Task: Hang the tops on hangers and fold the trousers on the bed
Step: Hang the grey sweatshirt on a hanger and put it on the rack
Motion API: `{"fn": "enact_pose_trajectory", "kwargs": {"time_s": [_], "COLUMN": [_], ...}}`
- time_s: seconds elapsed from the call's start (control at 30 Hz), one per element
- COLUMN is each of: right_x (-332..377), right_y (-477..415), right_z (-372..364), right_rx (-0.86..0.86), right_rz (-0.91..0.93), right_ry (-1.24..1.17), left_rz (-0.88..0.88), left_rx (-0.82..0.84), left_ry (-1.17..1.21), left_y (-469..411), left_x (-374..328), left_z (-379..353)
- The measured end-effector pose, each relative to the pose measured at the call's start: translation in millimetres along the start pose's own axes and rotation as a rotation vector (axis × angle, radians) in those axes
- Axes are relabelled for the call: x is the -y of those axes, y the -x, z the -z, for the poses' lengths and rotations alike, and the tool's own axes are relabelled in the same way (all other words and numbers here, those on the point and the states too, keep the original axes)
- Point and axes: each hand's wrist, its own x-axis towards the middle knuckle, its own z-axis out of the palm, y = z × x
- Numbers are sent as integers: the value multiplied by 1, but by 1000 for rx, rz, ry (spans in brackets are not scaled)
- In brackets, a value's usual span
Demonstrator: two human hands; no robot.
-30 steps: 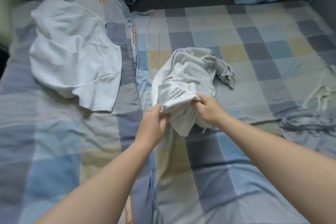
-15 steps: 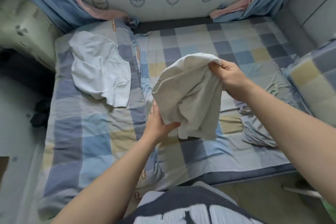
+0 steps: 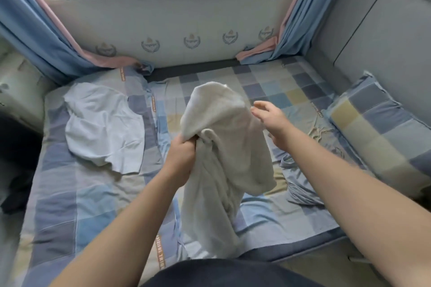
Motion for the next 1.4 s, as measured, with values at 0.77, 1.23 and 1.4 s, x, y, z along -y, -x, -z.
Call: {"fn": "enact_pose_trajectory", "kwargs": {"time_s": [0.77, 1.23, 1.4], "right_x": [-93, -20, -61], "right_y": [73, 79, 104], "right_z": [-49, -33, -13], "right_rx": [-33, 38, 143], "right_rz": [-114, -198, -103], "right_ry": [200, -568, -152], "left_rz": [168, -115, 64], "left_rx": [110, 83, -106], "left_ry": [-7, -547, -97], "left_y": [0, 34, 24], "left_x": [1, 78, 60], "left_z": [14, -20, -9]}}
